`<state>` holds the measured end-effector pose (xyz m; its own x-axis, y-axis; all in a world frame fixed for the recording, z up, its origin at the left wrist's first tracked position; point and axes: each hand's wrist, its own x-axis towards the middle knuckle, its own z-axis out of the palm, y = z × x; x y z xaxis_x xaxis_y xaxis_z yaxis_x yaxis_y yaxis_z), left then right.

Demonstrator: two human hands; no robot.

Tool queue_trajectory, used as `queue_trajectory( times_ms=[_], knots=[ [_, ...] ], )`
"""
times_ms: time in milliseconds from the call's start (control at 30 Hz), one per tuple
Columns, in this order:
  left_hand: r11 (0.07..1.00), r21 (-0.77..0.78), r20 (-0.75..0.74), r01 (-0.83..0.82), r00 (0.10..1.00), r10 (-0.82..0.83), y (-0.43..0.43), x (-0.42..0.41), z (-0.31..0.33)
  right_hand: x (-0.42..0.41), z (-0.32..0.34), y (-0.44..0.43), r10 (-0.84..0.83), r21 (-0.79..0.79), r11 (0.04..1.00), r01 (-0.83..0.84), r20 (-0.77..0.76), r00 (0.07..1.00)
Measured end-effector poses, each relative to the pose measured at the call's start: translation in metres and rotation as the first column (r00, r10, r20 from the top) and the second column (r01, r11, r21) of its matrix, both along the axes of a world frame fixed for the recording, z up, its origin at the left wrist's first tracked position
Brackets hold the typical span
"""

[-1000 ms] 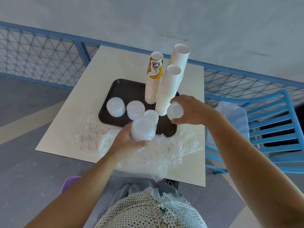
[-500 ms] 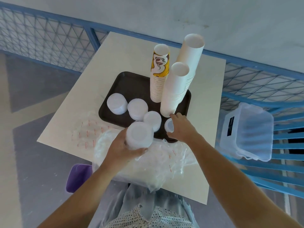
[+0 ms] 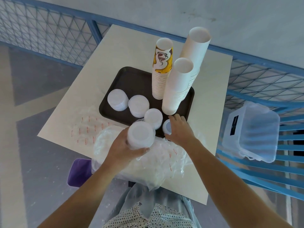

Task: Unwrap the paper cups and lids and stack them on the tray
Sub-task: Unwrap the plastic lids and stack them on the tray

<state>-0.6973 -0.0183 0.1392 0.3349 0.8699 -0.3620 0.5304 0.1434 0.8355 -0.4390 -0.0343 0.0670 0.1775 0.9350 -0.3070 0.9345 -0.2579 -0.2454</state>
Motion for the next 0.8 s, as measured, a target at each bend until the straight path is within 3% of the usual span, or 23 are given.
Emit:
queue_trajectory(
  times_ms=[367, 800],
  knots=[
    [1.000, 0.005, -0.011, 0.027, 1.000, -0.027, -0.001, -0.008, 0.008, 0.009, 0.006, -0.001, -0.026, -0.021, 1.000, 0.023, -0.139, 0.990],
    [0.999, 0.017, 0.017, 0.045, 0.999, -0.045, -0.006, -0.007, 0.019, 0.006, 0.004, 0.001, -0.007, -0.042, 0.999, 0.003, -0.075, 0.997]
  ],
)
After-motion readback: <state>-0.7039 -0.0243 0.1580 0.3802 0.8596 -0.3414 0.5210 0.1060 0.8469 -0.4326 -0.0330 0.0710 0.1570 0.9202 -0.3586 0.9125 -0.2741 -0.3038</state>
